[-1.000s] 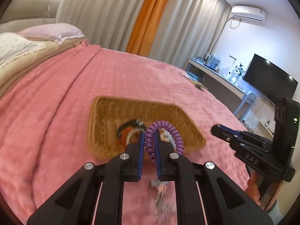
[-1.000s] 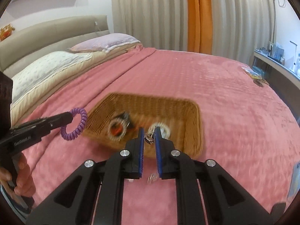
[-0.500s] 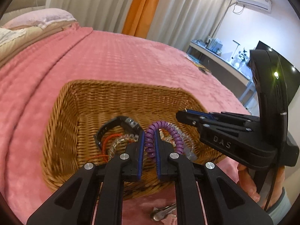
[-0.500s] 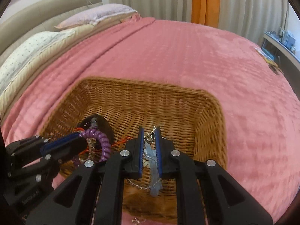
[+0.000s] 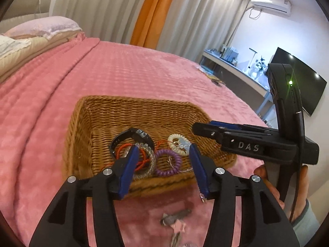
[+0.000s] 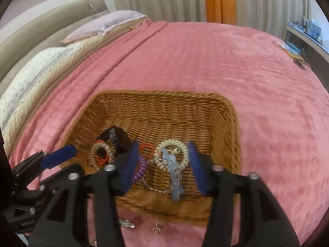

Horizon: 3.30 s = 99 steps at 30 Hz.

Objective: Organize jewelry
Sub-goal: 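Lower both held items into the wicker basket and open both grippers, then grasp the clear beaded butterfly bracelet with the left gripper while the right gripper grasps the pink star keychain, then carry the bracelet and keychain into the basket and open both grippers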

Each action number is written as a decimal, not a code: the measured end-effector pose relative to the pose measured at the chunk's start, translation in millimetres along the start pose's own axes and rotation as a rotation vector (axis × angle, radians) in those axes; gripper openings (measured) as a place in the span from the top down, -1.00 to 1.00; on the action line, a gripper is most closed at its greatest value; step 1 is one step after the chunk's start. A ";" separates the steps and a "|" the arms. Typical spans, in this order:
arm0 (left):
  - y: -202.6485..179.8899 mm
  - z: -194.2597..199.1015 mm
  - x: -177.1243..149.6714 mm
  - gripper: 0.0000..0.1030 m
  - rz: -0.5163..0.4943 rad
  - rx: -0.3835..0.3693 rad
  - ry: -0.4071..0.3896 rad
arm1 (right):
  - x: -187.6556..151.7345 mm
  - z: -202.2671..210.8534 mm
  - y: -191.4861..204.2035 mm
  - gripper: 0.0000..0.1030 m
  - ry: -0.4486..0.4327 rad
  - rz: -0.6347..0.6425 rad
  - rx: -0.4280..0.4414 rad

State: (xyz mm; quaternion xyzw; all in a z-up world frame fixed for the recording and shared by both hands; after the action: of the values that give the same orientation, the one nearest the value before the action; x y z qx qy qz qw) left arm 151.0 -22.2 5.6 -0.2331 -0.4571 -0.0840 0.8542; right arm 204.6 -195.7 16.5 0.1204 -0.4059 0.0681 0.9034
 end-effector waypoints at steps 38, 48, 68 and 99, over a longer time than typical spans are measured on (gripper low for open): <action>-28.1 36.6 -134.8 0.23 -0.079 0.022 0.252 | -134.6 30.2 43.4 0.04 0.059 -0.032 0.135; -11.9 53.3 -136.0 0.74 -0.058 0.088 0.236 | -141.6 11.1 73.2 0.04 0.130 -0.012 0.142; 19.9 93.5 -145.8 0.70 -0.022 0.018 0.250 | -158.6 17.8 84.9 0.65 0.119 0.151 0.001; 0.1 108.1 -102.0 0.87 -0.034 -0.061 0.055 | -140.3 96.4 63.0 0.65 -0.080 0.094 0.101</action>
State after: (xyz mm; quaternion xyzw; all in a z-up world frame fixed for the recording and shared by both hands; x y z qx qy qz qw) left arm 12.8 22.1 -26.9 -0.2491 -0.4346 -0.1187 0.8573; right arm 28.8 -164.9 -16.6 0.1491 -0.4430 0.1260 0.8750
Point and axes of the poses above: each gripper's, at about its wrist camera, not at the fingertips, and z roughly against the way its jaws point, y to its left, x to its top, the point moved 2 cm from there along -z, roughly the way its jaws point, and after that the axes turned 6 degrees about -y, right-handed, at the moved point
